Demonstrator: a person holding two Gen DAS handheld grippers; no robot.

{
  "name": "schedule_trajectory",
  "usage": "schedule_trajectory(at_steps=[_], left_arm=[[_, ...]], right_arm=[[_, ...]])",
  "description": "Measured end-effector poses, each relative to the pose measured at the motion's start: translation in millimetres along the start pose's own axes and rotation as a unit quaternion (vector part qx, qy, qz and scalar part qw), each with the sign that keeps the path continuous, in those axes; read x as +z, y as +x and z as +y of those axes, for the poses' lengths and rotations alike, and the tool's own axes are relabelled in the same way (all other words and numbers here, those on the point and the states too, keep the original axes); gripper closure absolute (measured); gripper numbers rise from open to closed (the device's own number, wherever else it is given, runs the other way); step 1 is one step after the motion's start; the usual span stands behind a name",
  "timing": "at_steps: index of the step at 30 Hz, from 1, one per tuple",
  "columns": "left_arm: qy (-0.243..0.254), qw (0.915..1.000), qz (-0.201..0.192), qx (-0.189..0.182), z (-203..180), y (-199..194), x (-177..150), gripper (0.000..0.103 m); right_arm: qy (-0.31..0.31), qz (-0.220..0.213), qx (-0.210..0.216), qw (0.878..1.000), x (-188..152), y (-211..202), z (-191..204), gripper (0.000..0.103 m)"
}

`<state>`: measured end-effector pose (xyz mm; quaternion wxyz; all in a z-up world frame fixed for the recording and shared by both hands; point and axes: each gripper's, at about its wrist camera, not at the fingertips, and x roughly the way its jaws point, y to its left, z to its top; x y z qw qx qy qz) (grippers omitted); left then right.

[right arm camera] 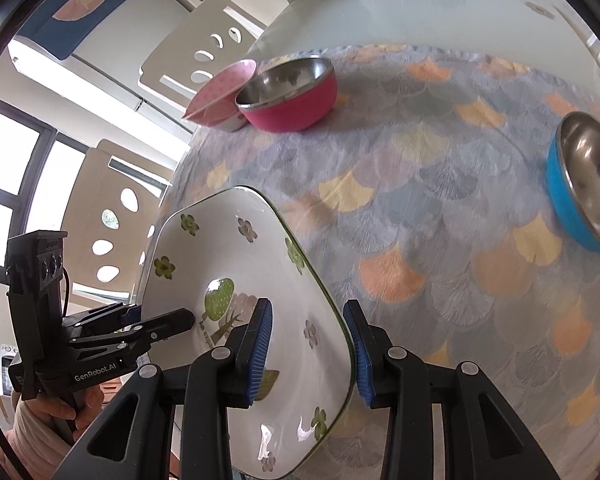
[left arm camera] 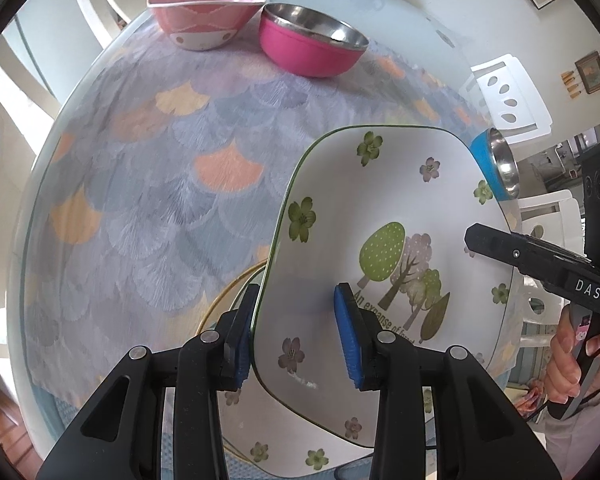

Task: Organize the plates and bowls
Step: 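Lower the forest plate onto the plate stack with both tools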

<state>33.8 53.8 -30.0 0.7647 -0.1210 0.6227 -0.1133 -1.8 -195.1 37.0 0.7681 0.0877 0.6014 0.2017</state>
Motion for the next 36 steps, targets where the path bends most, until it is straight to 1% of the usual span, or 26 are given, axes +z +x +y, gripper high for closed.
schedule_trajectory(at_steps=[5, 14, 17, 19, 22, 26, 28, 32, 36], left_arm=[[0.0, 1.0, 0.001, 0.009, 1.9, -2.1, -5.7, 0.07], [-0.006, 0.9998, 0.017, 0.013, 10.9, 2.0, -20.4, 0.069], [0.0, 0.9996, 0.025, 0.014, 14.2, 5.3, -27.4, 0.069], [0.001, 0.9995, 0.03, 0.01, 17.0, 6.5, -30.9, 0.071], [0.01, 0.9994, 0.031, 0.014, 16.6, 6.5, -34.6, 0.071], [0.016, 0.999, 0.038, 0.016, 17.8, 8.0, -37.5, 0.071], [0.016, 0.999, 0.037, 0.019, 17.8, 7.5, -38.0, 0.07], [0.02, 0.999, 0.033, 0.023, 16.4, 8.0, -35.8, 0.069], [0.029, 0.999, 0.027, 0.023, 17.5, 5.6, -32.1, 0.068]], right_arm=[[-0.001, 0.011, 0.004, 1.0, -7.1, 5.1, 2.1, 0.066], [-0.002, 0.037, 0.008, 0.999, -24.4, 18.1, 6.6, 0.066], [0.003, 0.048, 0.011, 0.999, -32.7, 23.6, 7.2, 0.066], [0.005, 0.055, 0.012, 0.998, -38.7, 27.4, 8.2, 0.066], [0.01, 0.061, 0.009, 0.998, -48.0, 31.3, 9.6, 0.066], [0.03, 0.065, 0.017, 0.997, -57.8, 34.2, 6.5, 0.066], [0.028, 0.062, 0.014, 0.998, -61.7, 33.4, 8.2, 0.065], [0.046, 0.057, 0.018, 0.997, -66.9, 30.5, 7.4, 0.065], [0.055, 0.057, 0.011, 0.997, -72.9, 28.0, 11.4, 0.065]])
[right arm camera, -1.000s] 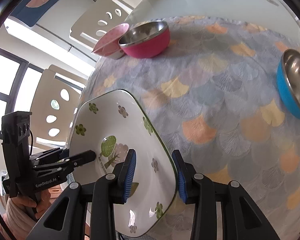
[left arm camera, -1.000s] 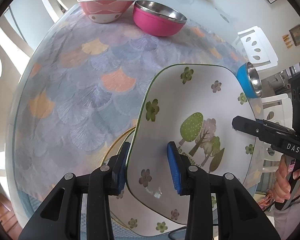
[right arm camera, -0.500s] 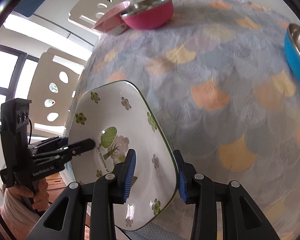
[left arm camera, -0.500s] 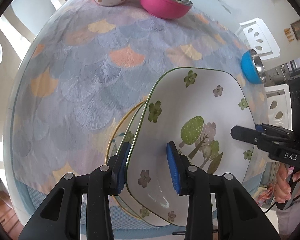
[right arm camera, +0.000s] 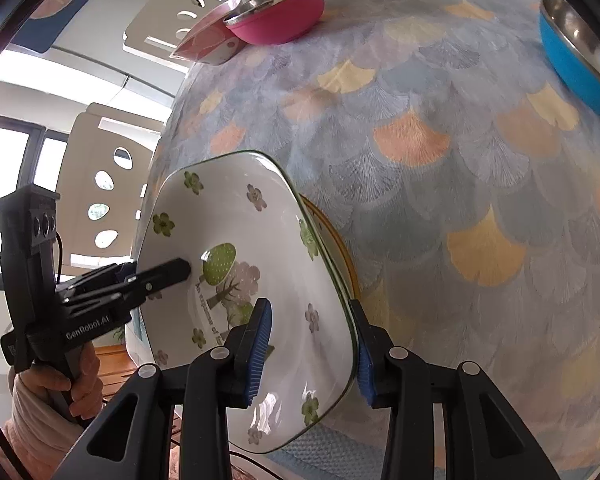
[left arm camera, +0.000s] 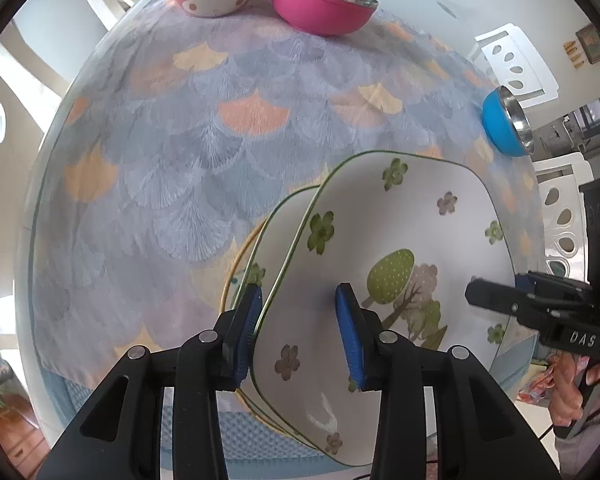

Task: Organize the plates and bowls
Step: 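Lower the forest plate onto the plate stack with both tools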

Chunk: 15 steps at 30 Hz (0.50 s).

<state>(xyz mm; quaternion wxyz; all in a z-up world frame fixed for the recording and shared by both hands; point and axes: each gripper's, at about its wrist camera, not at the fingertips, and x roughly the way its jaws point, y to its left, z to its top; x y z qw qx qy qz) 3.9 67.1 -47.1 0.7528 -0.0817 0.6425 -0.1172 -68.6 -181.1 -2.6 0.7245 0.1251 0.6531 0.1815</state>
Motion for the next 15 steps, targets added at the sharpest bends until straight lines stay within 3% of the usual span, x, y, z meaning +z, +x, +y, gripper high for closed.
schedule_trajectory(at_steps=[15], left_arm=[[0.005, 0.9999, 0.002, 0.009, 1.4, -0.9, 6.4, 0.068]], right_arm=[[0.045, -0.022, 0.017, 0.999, -17.8, -0.3, -2.9, 0.066]])
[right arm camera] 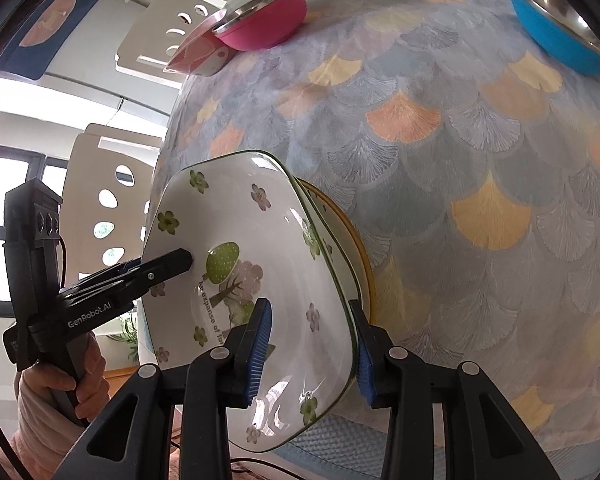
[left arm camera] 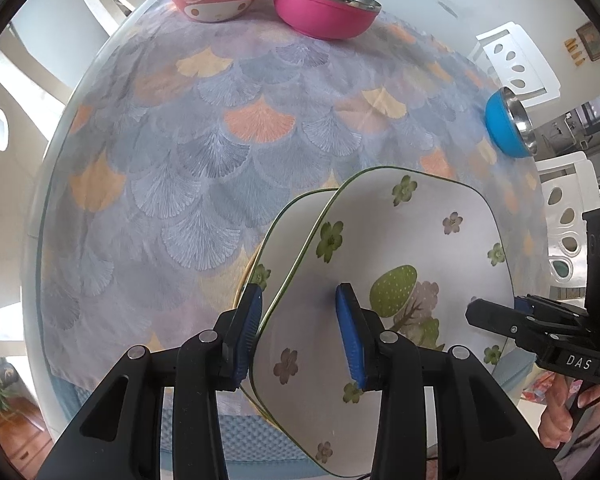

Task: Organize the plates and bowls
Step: 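Lower the forest plate onto the plate stack with both tools, then press and align the forest plate on the stack with both tools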

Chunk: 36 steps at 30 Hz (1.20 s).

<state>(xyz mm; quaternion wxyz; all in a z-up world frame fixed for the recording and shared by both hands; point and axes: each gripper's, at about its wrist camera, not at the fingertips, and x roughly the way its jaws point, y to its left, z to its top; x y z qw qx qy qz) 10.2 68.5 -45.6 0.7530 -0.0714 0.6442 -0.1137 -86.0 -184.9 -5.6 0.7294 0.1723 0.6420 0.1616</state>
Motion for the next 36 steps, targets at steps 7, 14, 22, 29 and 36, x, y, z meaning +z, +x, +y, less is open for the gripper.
schedule_trajectory(at_steps=[7, 14, 22, 29, 36], left_arm=[[0.0, 1.0, -0.003, 0.001, 0.1, -0.7, 4.3, 0.068], [-0.006, 0.9999, -0.01, 0.002, 3.8, -2.1, 11.6, 0.068], [0.036, 0.9992, -0.018, -0.007, -23.2, -3.6, 18.4, 0.07], [0.025, 0.9995, -0.017, 0.003, -17.3, -4.3, 22.5, 0.07], [-0.009, 0.9997, -0.019, -0.009, 5.3, -7.1, 23.6, 0.07]], right_arm=[[-0.003, 0.007, -0.007, 1.0, 2.5, 1.9, 3.9, 0.066], [-0.001, 0.016, 0.001, 1.0, 1.5, 4.7, 2.7, 0.066], [-0.024, 0.036, -0.017, 0.999, 1.8, 10.5, 16.7, 0.065], [-0.02, 0.035, -0.022, 0.999, 2.3, 4.8, 12.9, 0.065], [-0.011, 0.037, -0.014, 0.999, 4.5, 0.6, 9.3, 0.065]])
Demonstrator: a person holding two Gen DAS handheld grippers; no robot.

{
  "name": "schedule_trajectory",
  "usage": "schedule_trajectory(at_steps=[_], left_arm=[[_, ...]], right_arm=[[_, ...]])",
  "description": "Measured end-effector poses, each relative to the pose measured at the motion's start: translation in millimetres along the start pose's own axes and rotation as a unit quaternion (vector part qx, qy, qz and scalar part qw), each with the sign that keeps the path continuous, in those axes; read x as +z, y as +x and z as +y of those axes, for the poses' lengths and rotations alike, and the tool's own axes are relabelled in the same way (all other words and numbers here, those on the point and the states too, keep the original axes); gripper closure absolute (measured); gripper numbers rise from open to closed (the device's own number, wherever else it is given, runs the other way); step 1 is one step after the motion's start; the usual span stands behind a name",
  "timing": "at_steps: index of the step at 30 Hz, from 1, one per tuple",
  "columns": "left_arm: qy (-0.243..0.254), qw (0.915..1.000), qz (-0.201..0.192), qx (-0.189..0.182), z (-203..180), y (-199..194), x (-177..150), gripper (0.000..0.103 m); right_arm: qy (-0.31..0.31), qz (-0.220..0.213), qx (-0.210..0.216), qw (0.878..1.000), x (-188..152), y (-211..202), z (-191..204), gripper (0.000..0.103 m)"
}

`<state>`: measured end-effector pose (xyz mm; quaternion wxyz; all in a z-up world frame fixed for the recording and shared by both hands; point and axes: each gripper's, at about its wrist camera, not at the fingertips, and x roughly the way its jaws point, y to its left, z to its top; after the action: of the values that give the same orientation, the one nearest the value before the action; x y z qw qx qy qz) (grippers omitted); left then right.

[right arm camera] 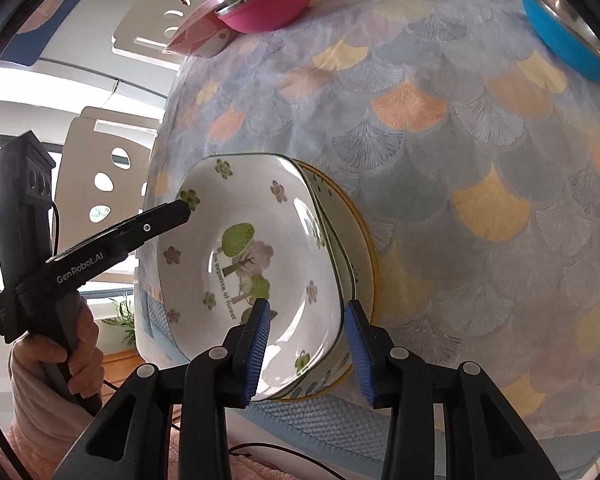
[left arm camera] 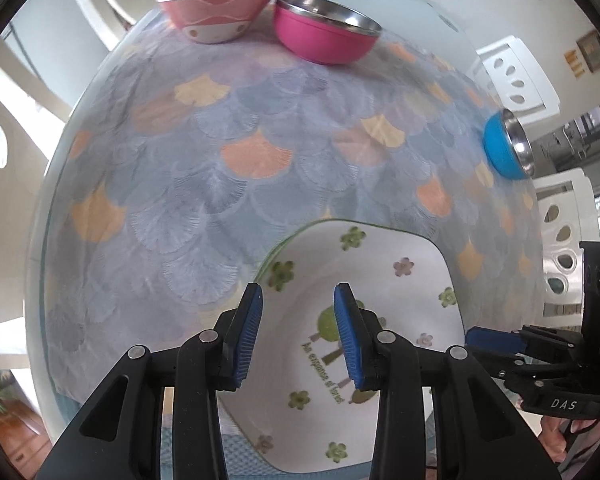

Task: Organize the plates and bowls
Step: 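Press and align the forest plate on the stack with both tools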

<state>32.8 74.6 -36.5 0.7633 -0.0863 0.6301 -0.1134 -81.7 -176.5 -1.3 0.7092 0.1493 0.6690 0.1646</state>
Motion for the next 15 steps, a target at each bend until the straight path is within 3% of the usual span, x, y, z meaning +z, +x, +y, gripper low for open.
schedule_trajectory(at_steps=[7, 15], left_arm=[[-0.021, 0.9997, -0.007, -0.008, 14.9, -5.7, 1.5, 0.068], [-0.019, 0.9998, 0.007, -0.007, 18.1, 3.2, 1.9, 0.067]], right_arm=[[0.019, -0.021, 0.015, 0.999, 1.1, -15.8, -7.6, 0.065], [0.045, -0.016, 0.021, 0.999, -5.9, -13.9, -21.3, 0.065]])
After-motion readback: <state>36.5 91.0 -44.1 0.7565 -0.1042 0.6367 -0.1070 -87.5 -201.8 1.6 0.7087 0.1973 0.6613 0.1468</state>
